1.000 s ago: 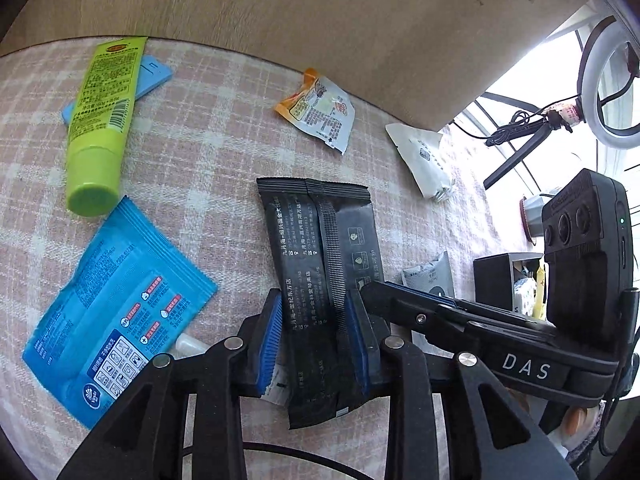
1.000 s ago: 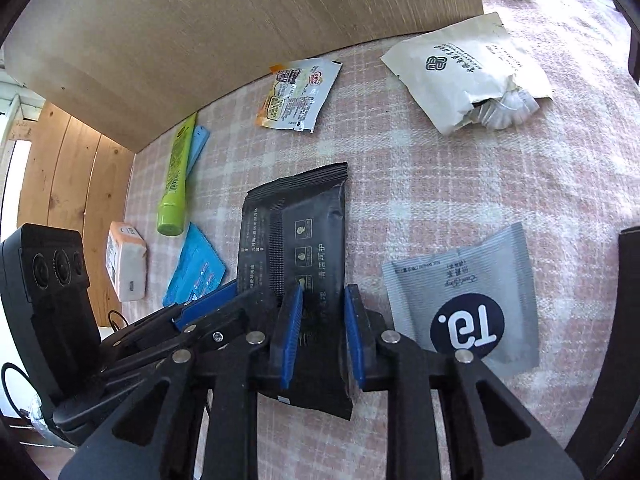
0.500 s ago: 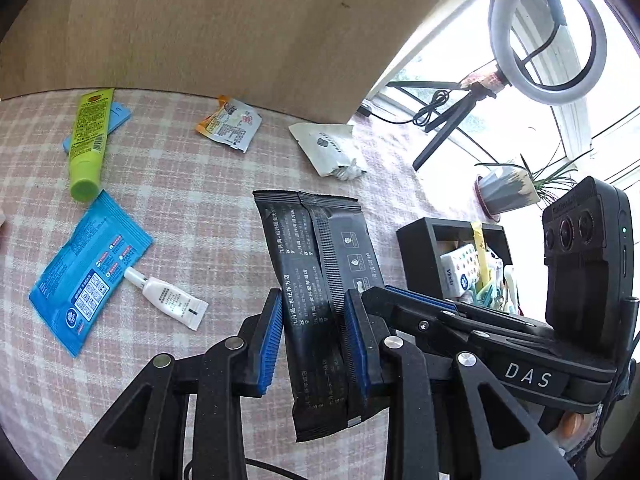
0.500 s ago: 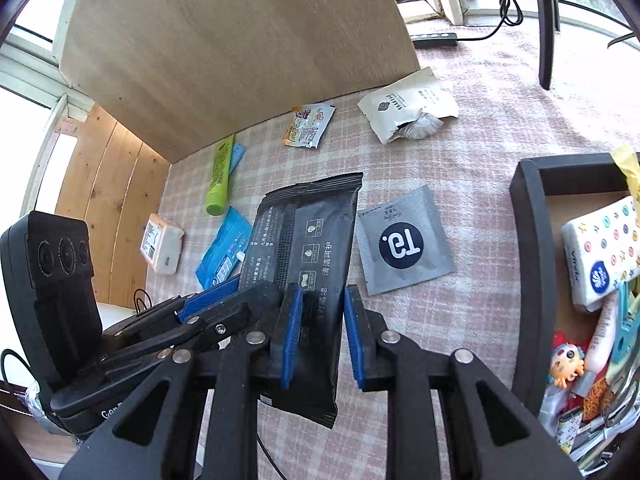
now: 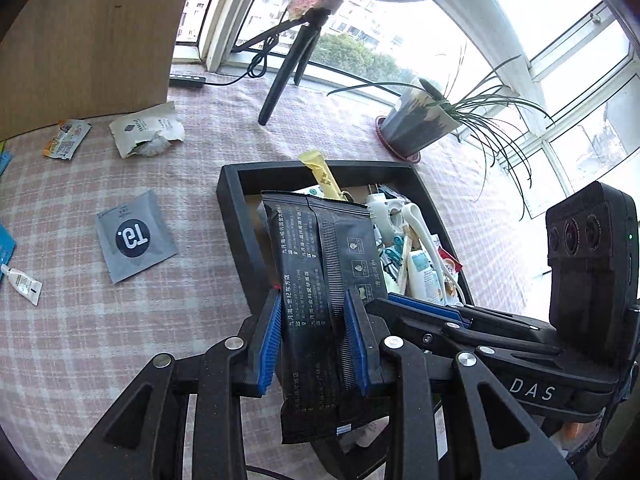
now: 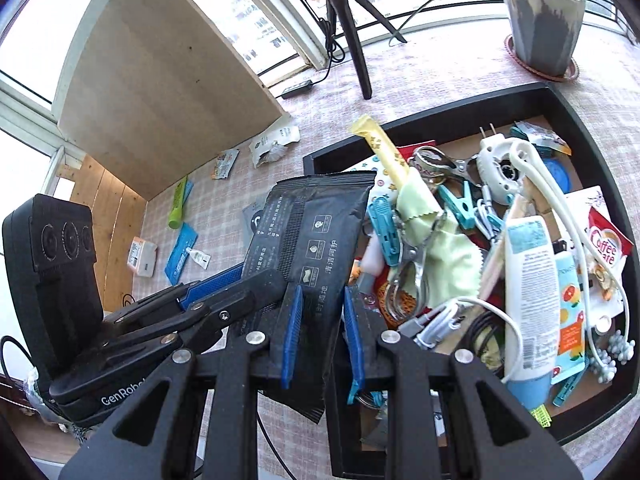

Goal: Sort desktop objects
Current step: 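Carry the black packet over the black tray and open both grippers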

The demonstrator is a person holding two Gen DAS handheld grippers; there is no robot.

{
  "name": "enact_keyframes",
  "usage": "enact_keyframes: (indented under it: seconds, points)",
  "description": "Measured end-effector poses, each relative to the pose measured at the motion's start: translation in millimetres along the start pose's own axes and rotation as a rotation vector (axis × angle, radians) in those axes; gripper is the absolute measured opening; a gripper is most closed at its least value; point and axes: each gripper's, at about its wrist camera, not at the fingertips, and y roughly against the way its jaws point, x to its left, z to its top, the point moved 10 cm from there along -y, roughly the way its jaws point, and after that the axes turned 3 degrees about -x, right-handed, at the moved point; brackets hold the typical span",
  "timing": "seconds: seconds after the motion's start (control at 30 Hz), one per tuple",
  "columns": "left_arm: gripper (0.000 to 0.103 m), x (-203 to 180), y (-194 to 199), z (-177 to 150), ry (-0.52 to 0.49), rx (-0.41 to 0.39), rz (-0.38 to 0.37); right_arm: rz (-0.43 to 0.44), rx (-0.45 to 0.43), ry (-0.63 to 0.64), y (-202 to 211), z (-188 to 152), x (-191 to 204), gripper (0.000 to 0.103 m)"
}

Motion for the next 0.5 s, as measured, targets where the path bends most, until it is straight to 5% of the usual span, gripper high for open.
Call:
enact_keyframes:
  seconds: [0.27,0.5]
  points:
    - [0.028,-82,-35,-12,-0.074,0.040,-0.055,-0.047,-0.034,-0.048,44,-7,-63,0.023]
    - [0.028,-104,-41,-15,-0.075,0.038,-0.048,-0.074,-0.054,-0.023,59,-4,-83,0.023]
